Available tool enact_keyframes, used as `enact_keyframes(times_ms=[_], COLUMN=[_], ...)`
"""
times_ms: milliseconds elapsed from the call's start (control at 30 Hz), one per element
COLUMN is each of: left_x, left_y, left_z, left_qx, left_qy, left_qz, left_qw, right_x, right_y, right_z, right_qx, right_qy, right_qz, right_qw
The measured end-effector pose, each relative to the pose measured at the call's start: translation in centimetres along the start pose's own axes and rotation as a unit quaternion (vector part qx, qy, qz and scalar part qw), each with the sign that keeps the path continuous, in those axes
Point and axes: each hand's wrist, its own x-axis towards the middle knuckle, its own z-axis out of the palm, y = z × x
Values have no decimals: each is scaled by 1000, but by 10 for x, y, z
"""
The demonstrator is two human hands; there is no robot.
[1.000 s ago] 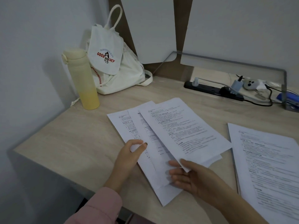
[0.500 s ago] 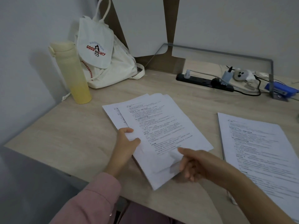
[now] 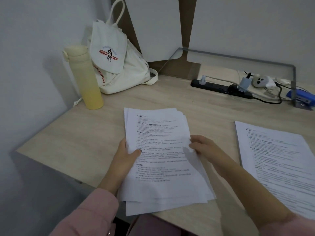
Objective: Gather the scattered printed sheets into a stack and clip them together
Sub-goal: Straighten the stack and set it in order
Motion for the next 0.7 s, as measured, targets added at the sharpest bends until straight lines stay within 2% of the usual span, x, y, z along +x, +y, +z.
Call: enact_keyframes(times_ms=[133,333,400,467,633,700], left_x=[-4,-12,-16,-19,-22,-21], left_y=[3,6,12,19,39,48], left_z=[4,-1,1,4,6,6], left_qx=[-31,-37,-54,-63,-86,-83], left_qy=[3,-45,-58,-66,-59,-58], left_qz=[22,23,32,41,72,85], left_qw=[999,998,996,995,992,991], right_x=[4,8,9,10,4,-3], right_y=[7,19,17,11,-31,-50], right_z=[0,-16,-20,-24,-49,-59], right_qx=[21,49,91,137,165,179], right_qy=[26,83,83,86,192,209], right_qz=[-8,-8,-12,-44,-177,-228], right_qw=[999,995,992,986,951,934])
